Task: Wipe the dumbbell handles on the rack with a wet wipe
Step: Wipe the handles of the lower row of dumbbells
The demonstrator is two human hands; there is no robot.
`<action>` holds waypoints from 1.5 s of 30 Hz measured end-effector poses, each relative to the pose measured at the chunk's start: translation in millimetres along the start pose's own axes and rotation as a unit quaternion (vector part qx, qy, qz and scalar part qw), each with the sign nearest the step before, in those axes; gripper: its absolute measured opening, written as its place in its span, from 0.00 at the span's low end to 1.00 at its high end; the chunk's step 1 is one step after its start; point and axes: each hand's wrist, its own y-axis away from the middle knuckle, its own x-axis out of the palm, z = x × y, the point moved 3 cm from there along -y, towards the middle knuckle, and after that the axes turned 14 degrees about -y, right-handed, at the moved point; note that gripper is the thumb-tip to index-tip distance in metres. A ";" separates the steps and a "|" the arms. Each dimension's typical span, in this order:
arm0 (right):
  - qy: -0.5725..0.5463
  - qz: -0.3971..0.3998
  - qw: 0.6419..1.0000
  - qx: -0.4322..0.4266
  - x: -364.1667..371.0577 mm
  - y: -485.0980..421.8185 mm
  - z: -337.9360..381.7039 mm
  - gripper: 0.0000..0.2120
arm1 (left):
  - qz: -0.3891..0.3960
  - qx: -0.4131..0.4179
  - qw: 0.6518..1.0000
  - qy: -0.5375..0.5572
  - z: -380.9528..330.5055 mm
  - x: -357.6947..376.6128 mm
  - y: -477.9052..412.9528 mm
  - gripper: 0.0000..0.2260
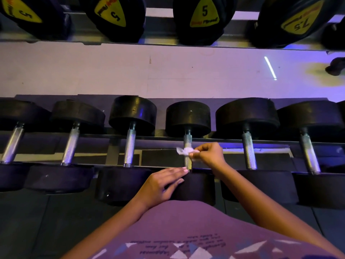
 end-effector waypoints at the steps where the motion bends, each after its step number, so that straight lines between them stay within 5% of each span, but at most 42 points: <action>1: -0.014 -0.022 1.000 -0.011 0.1 -6.4 6.2 0.07 | 0.001 0.000 1.000 0.000 0.4 -0.1 0.0 0.14; 20: -0.040 -0.141 0.987 -0.064 18.1 -25.7 20.9 0.08 | 0.006 -0.064 0.998 0.002 2.7 -1.3 0.0 0.14; 27: 0.024 -0.097 0.991 -0.091 8.4 -14.5 29.0 0.09 | 0.007 -0.074 0.997 0.004 3.4 -1.7 -0.4 0.13; 31: 0.111 0.016 0.993 -0.023 5.6 6.2 6.7 0.10 | 0.006 -0.083 0.996 0.009 4.6 -1.1 0.3 0.14; 34: 0.126 0.025 0.992 -0.003 6.5 19.3 -13.3 0.13 | 0.005 -0.088 0.996 0.009 5.8 -0.5 0.6 0.14; 45: -0.036 -0.019 0.999 0.027 -1.8 11.9 -21.1 0.07 | 0.007 -0.095 0.995 0.006 5.1 0.1 0.9 0.14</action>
